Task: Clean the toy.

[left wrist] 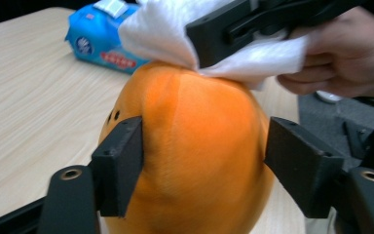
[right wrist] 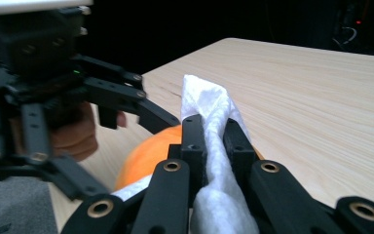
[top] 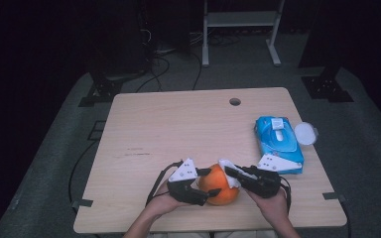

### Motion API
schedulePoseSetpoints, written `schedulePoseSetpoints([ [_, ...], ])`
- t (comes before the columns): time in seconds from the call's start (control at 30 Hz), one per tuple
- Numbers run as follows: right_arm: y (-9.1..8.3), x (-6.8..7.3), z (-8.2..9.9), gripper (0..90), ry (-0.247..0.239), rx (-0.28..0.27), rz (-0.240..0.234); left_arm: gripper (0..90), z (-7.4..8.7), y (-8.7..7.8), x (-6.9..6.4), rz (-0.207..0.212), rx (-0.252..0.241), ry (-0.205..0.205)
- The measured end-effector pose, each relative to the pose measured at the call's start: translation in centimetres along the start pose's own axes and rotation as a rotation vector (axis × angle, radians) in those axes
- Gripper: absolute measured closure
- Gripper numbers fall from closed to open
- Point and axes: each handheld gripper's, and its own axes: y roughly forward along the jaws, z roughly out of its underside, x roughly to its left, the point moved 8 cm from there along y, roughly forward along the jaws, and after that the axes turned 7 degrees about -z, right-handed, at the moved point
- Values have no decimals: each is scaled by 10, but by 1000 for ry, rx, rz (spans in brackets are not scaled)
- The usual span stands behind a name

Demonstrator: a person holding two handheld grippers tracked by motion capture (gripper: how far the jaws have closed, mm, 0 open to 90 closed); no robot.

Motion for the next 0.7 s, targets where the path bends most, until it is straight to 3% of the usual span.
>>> schedulePoseSetpoints([
  [0.1, -1, -2, 1, 817, -3, 4, 5, 167, 4, 5, 7, -63, 42, -7],
  [0.17, 0, 0, 0, 817, 2, 7, -2, 149, 8, 9, 7, -54, 49, -28],
  [0.23, 3, 8, 0, 817, -16, 11, -13, 199, 12, 12, 6, -56, 46, -23],
  [0.33, 12, 27, 0, 816, -75, 36, -53, 269, 14, 12, 3, -55, 52, -4],
  [0.37, 14, 29, 1, 817, -96, 49, -45, 290, 14, 12, 2, -57, 53, -1],
  [0.4, 15, 29, 0, 817, -110, 53, -31, 305, 14, 12, 2, -56, 51, -1],
  [0.5, 9, 14, -3, 816, -87, 28, 9, 326, 14, 11, 3, -46, 47, 7],
  [0.57, -1, -6, 0, 816, -37, 12, 56, 322, 14, 12, 3, -38, 38, -1],
  [0.7, -5, -10, 2, 816, -19, 14, 61, 236, 14, 11, 3, -7, 26, -12],
])
